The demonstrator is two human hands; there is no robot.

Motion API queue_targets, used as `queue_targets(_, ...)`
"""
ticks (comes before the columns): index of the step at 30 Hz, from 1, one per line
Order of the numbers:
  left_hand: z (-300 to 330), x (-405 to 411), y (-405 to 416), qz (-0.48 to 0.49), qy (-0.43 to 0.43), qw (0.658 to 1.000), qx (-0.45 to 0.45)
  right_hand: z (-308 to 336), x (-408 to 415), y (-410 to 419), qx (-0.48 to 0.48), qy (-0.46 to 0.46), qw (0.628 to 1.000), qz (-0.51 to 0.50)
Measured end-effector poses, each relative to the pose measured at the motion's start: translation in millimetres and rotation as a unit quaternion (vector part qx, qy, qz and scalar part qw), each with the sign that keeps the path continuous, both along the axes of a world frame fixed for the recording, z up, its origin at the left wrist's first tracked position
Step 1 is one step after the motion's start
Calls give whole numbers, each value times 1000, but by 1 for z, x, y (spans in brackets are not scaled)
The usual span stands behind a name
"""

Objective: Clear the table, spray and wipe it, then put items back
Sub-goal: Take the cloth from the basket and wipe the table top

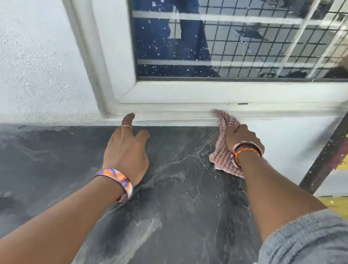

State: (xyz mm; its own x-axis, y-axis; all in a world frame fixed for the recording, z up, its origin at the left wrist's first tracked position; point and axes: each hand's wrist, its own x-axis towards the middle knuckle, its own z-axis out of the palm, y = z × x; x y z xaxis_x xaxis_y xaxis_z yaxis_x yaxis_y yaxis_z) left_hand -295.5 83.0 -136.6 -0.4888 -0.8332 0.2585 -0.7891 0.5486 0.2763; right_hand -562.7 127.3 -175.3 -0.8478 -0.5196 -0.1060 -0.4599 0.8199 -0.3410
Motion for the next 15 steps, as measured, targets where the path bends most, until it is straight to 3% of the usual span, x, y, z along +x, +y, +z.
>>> queue_targets(6, 0, -6, 2, -28, -20, 999, 22, -2, 11, 38, -15, -9, 996, -87)
queue_targets(15, -14, 39, -2, -23, 4, 998, 54, -6, 85, 83, 117, 83, 989, -43)
